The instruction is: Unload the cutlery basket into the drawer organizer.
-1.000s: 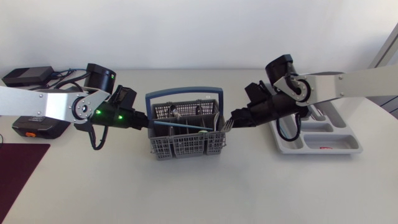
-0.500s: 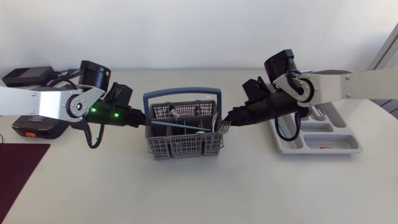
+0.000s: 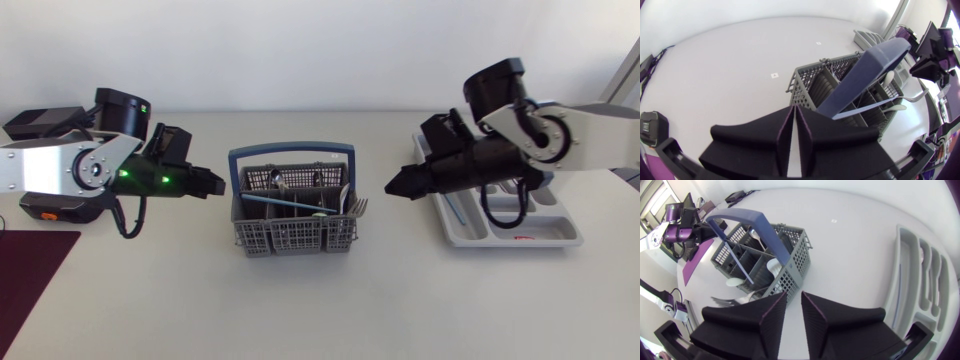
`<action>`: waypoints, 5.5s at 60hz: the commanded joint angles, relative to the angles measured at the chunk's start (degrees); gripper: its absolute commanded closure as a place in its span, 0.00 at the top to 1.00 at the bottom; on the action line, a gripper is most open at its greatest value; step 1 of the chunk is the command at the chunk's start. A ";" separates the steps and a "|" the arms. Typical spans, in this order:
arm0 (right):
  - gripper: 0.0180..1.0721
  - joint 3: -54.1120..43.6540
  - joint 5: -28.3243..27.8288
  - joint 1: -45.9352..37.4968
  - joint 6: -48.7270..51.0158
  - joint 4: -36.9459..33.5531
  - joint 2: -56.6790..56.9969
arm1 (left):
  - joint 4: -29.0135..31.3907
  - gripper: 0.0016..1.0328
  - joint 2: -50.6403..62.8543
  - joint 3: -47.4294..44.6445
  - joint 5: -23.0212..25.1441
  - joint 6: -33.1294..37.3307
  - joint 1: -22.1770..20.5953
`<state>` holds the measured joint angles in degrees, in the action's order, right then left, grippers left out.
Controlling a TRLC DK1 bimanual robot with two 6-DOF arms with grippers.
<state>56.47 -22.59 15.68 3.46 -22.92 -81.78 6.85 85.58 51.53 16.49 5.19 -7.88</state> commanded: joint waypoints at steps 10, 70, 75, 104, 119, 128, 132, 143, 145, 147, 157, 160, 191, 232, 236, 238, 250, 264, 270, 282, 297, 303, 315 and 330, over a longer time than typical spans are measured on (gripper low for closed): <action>0.49 3.65 3.96 9.28 6.38 -6.26 7.51 | 1.41 0.16 -8.68 -5.39 0.56 1.93 1.38; 0.54 24.57 25.58 30.99 26.59 -1.34 -25.19 | -1.32 0.19 -23.88 -18.13 0.56 9.14 2.69; 0.54 25.71 27.69 31.08 28.09 -0.64 -27.47 | -1.75 0.19 -23.88 -18.39 0.65 9.14 2.69; 0.47 21.84 32.52 31.69 32.92 2.17 -28.52 | -1.75 0.19 -24.15 -19.01 1.09 9.14 2.17; 0.20 20.09 34.54 31.87 33.63 4.81 -28.70 | -1.75 0.19 -24.23 -19.27 1.09 9.05 2.17; 0.17 18.33 34.54 31.95 33.36 6.39 -27.12 | -1.84 0.19 -24.32 -19.36 1.09 9.05 2.25; 0.14 16.92 34.54 32.13 33.45 7.98 -26.33 | -1.84 0.19 -24.32 -19.36 1.09 9.05 2.25; 0.12 14.11 34.54 32.13 33.71 11.14 -24.66 | -1.93 0.19 -24.58 -19.45 1.09 9.14 2.43; 0.12 13.67 34.54 32.22 33.80 11.58 -24.04 | -1.93 0.19 -24.67 -19.45 1.09 9.14 2.43; 0.12 13.05 34.54 32.31 34.06 12.37 -23.43 | -1.93 0.19 -24.67 -19.54 1.09 9.14 2.43; 0.12 11.91 34.54 32.92 34.33 13.25 -20.97 | -2.19 0.19 -24.67 -19.62 1.09 9.14 2.34; 0.12 11.56 34.54 33.27 34.68 13.34 -20.35 | -2.28 0.19 -24.67 -19.62 1.09 9.14 2.34; 0.12 5.06 37.53 39.60 39.87 21.95 -10.42 | 4.40 0.49 -41.99 -20.33 1.00 21.88 2.78; 0.12 0.22 46.23 49.01 49.89 18.79 -6.46 | 18.99 0.53 -49.19 -17.43 -12.98 38.14 -16.64; 0.12 -0.04 46.67 49.71 50.32 18.87 -6.55 | 18.99 0.53 -49.11 -17.51 -14.47 38.23 -18.40; 0.12 -0.13 46.93 50.06 50.50 18.96 -6.64 | 18.99 0.53 -49.02 -17.60 -15.08 38.23 -19.37; 0.12 -0.83 48.34 51.29 51.38 19.40 -6.73 | 18.64 0.53 -45.68 -19.27 -20.62 38.40 -26.05; 0.12 -1.62 49.40 51.73 53.49 20.10 -6.64 | 15.91 0.52 -40.76 -19.71 -21.15 39.98 -26.93; 0.12 -1.89 49.48 51.99 54.10 20.10 -6.46 | 15.30 0.52 -39.35 -19.54 -21.33 40.78 -27.01; 0.12 -3.21 49.66 52.43 56.56 22.39 -6.46 | 13.89 0.45 -37.24 -20.06 -22.38 42.27 -28.24; 0.12 -5.14 50.54 53.31 60.52 27.58 -6.38 | 13.63 0.27 -34.60 -20.06 -22.38 42.89 -29.30; 0.12 -6.63 51.33 53.93 62.81 30.83 -6.11 | 13.19 0.23 -33.37 -19.97 -22.38 42.89 -29.56; 0.12 -8.92 52.38 54.63 64.48 33.99 -6.29 | 12.31 0.03 -31.70 -19.36 -22.38 42.18 -29.74; 0.39 -11.12 52.91 54.72 65.88 40.32 -5.67 | 12.57 0.03 -30.56 -18.74 -22.03 38.31 -29.65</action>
<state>46.83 29.74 69.82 67.61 15.33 -88.71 19.42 54.17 32.84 -5.45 44.97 -37.32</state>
